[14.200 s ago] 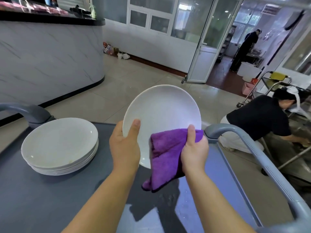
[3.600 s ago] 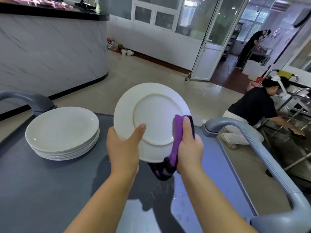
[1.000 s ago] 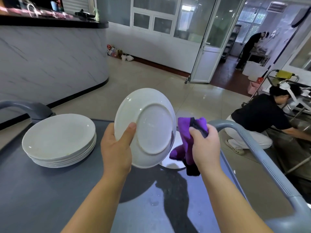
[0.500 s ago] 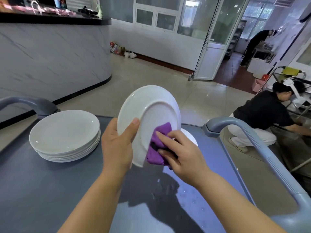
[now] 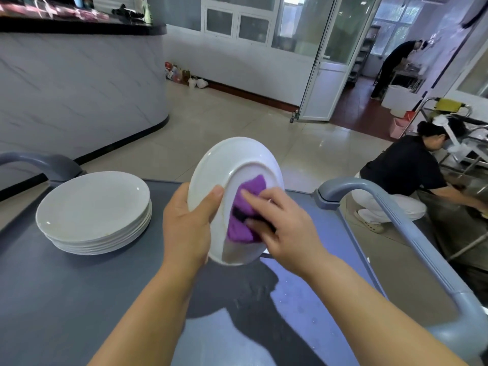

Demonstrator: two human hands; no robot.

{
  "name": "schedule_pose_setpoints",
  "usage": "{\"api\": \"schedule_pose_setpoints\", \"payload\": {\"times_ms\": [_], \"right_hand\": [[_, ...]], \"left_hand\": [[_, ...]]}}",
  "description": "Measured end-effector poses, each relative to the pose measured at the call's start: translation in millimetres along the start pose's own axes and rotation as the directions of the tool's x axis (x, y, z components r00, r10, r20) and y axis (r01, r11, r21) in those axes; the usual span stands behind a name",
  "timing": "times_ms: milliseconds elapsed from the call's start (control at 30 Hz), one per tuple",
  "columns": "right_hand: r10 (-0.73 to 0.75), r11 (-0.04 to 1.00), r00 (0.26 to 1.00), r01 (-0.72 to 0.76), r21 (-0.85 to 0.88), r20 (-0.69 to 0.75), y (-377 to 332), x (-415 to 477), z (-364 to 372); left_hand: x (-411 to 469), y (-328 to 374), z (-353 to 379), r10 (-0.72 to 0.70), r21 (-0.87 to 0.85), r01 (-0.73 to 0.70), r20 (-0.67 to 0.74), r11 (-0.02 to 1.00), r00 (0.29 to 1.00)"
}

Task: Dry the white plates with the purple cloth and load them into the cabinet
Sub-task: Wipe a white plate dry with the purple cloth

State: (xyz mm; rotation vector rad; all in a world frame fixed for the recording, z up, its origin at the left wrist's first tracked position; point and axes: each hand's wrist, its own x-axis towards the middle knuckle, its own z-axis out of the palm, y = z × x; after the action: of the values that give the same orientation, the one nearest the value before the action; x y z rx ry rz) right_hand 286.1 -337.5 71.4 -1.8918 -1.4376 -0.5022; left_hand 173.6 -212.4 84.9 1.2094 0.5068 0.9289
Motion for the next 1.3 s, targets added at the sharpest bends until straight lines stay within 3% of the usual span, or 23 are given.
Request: {"api": "schedule_pose_setpoints", "payload": {"times_ms": [100,200,300,400,467,533,667,767,833,867,1033,1100,1167,1200,1233,1300], "right_hand": [[0.019,0.999,0.990,-0.024,0.037,0.138,11,-33,5],[0.334,0.942,0.927,-0.324,-0.085,0.173,19,-48,4],[0.643,0.724,0.754,-0.655,0.216,0.130,18,-40,-9],[0.816,0.441,0.564,-0.747,0.498,0.123,22,-25,-22],[0.849,0.329,0.508,-0.728,0.602,0.149,21,-16,-31],[0.846,0.212,0.482,-0.697,0.685,0.229,19,-7,-38],[0.805,0.055,0.418,-0.759,0.648,0.421,11,1,-36],[0.839,-0.028,0.351,-0.734,0.678,0.415,8,1,-27],[0.877,0.012,0.331,-0.740,0.673,0.348,7,0,-25],[0.894,0.044,0.325,-0.747,0.663,0.308,7,-1,-23],[0.926,0.162,0.340,-0.747,0.644,0.162,4,-12,-13],[0.916,0.235,0.387,-0.731,0.641,0.105,0,-12,-10],[0.907,0.262,0.415,-0.691,0.673,0.073,1,-12,-8],[0.902,0.268,0.427,-0.673,0.689,0.066,1,-12,-6],[0.892,0.277,0.447,-0.658,0.700,0.067,0,-11,-4],[0.871,0.297,0.486,-0.640,0.709,0.075,-1,-8,1]], "left_hand": [[3,2,-9,0.070,0.102,-0.073,0.032,0.992,0.997],[7,8,-13,0.178,0.249,-0.198,0.100,0.948,0.979],[7,11,-13,0.217,0.319,-0.258,0.158,0.912,0.963],[8,4,-16,0.242,0.435,-0.362,0.308,0.825,0.920],[11,-2,-20,0.265,0.541,-0.510,0.467,0.669,0.844],[14,-11,-22,0.336,0.536,-0.696,0.621,0.478,0.708],[14,-19,-19,0.458,0.435,-0.867,0.737,0.241,0.497],[14,-24,-16,0.483,0.363,-0.922,0.789,0.132,0.380],[18,-29,-21,0.463,0.344,-0.931,0.810,0.122,0.360],[19,-31,-25,0.439,0.355,-0.925,0.816,0.133,0.376],[24,-42,-46,0.329,0.525,-0.810,0.741,0.262,0.586],[22,-47,-55,0.327,0.608,-0.687,0.605,0.399,0.726],[19,-46,-61,0.215,0.680,-0.450,0.406,0.579,0.888],[17,-43,-62,0.090,0.672,-0.287,0.312,0.682,0.946],[16,-40,-61,-0.065,0.632,-0.110,0.249,0.767,0.966],[18,-38,-60,-0.296,0.512,0.141,0.234,0.847,0.926]]}}
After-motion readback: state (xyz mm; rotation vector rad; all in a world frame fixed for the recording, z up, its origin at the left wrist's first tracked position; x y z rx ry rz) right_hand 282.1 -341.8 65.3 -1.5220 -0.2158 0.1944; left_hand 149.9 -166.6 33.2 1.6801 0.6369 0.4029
